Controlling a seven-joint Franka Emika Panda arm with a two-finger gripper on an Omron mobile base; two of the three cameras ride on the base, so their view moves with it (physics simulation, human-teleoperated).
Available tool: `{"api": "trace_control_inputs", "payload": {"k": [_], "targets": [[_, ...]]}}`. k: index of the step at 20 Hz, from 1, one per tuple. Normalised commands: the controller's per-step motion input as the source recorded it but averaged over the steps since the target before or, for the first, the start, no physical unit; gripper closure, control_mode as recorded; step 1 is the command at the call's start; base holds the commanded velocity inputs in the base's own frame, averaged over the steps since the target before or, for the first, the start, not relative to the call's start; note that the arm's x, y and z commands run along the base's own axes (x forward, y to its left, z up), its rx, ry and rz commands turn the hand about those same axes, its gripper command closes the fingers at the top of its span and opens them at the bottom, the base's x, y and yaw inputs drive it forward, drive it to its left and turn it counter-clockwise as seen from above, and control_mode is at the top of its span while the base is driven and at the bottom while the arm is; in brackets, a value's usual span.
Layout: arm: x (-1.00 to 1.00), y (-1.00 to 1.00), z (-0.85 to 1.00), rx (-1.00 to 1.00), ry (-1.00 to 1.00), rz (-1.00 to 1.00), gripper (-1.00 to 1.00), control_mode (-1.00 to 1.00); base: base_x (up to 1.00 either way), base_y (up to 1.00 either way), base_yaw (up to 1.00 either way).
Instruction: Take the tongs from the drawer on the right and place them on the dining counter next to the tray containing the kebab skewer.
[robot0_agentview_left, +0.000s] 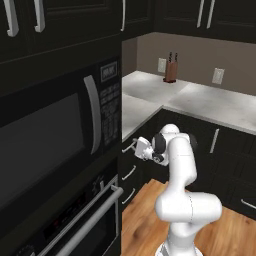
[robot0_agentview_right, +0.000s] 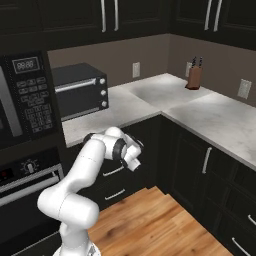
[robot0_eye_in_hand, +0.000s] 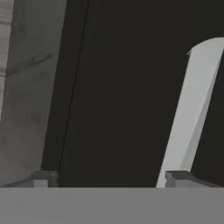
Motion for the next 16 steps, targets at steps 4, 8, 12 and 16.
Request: {"api": "trace_control_inputs", "payload": {"k": [4,8,12,16], "targets": [[0.44,0.12,-0.27,0.00,0.00,0.00,-1.00,-1.00,0.00,0.00,0.00],[0.12,0.02,-0.45,0.00,0.00,0.00,-1.00,-1.00,0.00,0.00,0.00],[0.16,0.00,-0.06,0.01,0.00,0.00,-1.00,-1.00,0.00,0.00,0.00],[0.01,-0.27,0.00,0.10,0.03,0.00,-1.00,-1.00,0.00,0.00,0.00]]}}
